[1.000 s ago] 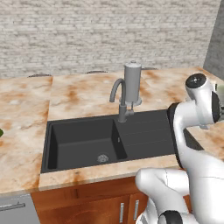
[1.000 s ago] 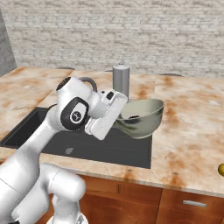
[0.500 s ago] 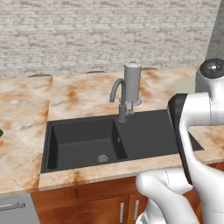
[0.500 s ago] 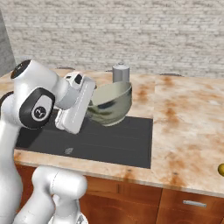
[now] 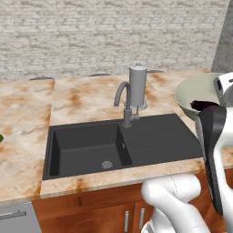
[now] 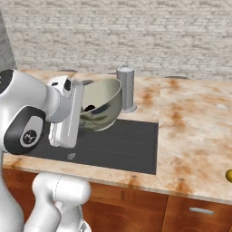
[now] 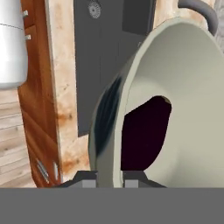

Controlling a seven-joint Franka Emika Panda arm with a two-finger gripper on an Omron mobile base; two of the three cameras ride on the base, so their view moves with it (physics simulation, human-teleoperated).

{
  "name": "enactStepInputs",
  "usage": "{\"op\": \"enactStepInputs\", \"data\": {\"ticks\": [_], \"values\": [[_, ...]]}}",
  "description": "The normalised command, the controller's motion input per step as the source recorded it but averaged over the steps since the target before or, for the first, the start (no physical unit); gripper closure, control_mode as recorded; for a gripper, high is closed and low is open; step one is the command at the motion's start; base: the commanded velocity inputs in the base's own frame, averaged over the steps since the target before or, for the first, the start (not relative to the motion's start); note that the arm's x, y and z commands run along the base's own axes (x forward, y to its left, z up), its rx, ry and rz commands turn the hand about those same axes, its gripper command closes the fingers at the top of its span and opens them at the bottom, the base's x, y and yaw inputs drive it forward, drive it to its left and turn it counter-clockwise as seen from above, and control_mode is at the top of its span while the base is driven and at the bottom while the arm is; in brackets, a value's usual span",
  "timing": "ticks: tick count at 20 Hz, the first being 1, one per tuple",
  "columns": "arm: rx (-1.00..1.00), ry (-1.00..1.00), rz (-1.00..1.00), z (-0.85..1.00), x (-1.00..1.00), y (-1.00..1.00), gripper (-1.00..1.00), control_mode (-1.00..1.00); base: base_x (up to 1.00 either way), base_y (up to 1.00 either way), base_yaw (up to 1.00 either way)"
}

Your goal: Pick the eggplant from the sink and place it in the bowl. Then pick the bowl and place it in the microwave. Then close the microwave door and press the start button.

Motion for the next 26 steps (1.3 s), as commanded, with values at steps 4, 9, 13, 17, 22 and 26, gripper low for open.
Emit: {"op": "enactStepInputs", "data": {"ticks": [4, 9, 13, 17, 22, 26], "values": [[0.0, 0.0, 0.0, 0.0, 0.0, 0.0, 1.0, 1.0, -0.6, 0.29, 0.0], [0.0, 0.0, 0.0, 0.0, 0.0, 0.0, 1.0, 1.0, -0.89, 0.29, 0.0], [0.0, 0.0, 0.0, 0.0, 0.0, 0.0, 1.0, 1.0, -0.74, 0.25, 0.0], [0.0, 0.0, 0.0, 0.0, 0.0, 0.0, 1.0, 1.0, -0.24, 0.29, 0.01], [0.0, 0.0, 0.0, 0.0, 0.0, 0.0, 1.0, 1.0, 0.0, 0.18, 0.0], [0.0, 0.0, 0.0, 0.0, 0.0, 0.0, 1.0, 1.0, -0.01, 0.08, 0.19]]}}
